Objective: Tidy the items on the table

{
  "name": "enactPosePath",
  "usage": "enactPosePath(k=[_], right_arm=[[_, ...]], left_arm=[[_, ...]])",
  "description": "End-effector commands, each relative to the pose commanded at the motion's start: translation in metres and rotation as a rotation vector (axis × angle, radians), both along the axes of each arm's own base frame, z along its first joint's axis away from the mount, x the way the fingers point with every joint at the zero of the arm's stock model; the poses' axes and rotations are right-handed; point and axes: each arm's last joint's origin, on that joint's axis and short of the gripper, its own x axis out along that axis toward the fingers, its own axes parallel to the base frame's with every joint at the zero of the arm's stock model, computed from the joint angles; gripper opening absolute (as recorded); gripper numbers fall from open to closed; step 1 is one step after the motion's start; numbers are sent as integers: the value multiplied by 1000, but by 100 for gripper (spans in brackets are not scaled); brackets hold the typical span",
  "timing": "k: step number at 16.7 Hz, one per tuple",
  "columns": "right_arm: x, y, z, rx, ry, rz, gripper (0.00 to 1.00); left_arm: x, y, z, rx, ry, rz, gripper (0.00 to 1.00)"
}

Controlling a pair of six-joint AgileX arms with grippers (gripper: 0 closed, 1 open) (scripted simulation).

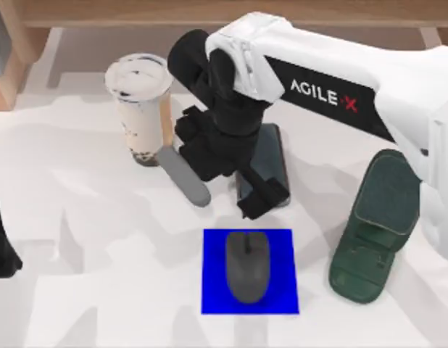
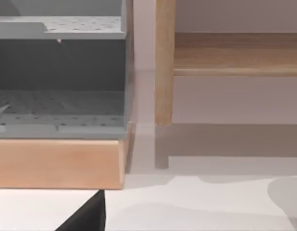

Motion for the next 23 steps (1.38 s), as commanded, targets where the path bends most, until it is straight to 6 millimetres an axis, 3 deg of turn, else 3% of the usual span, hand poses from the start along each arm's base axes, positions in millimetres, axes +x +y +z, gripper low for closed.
enactPosePath(k=[11, 23], right_arm=[[53, -27, 6, 38, 79, -871, 100], [69, -42, 20, 28, 125, -1717, 100]], left_arm=[[0, 0, 0, 0, 0, 0, 100], [0, 0, 0, 0, 0, 0, 100]])
